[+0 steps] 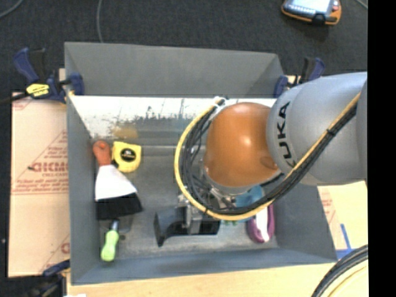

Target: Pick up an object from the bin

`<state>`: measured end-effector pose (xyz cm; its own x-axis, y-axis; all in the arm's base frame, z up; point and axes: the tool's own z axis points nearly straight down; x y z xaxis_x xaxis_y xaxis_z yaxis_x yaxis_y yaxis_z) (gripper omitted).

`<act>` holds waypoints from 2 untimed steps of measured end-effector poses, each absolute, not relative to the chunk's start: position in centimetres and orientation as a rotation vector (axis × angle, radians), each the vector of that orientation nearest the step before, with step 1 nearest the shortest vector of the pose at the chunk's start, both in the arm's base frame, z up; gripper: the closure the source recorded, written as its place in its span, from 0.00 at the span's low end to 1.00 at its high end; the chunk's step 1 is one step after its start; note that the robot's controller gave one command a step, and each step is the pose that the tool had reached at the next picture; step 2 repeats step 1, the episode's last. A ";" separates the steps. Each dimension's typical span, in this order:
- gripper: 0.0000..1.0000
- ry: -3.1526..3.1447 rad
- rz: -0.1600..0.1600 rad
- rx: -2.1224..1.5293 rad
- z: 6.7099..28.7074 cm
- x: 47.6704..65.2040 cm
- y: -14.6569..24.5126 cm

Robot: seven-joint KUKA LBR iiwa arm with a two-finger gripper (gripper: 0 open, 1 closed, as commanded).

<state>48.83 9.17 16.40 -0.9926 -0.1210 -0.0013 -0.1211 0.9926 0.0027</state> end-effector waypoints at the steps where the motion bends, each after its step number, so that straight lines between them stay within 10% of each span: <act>1: 1.00 3.130 0.005 -0.189 18.8 48.9 9.2; 2: 1.00 3.130 0.005 -0.189 18.8 48.9 9.2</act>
Offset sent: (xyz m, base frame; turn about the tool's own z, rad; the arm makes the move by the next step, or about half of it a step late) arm 0.0009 -0.0001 0.0233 0.0004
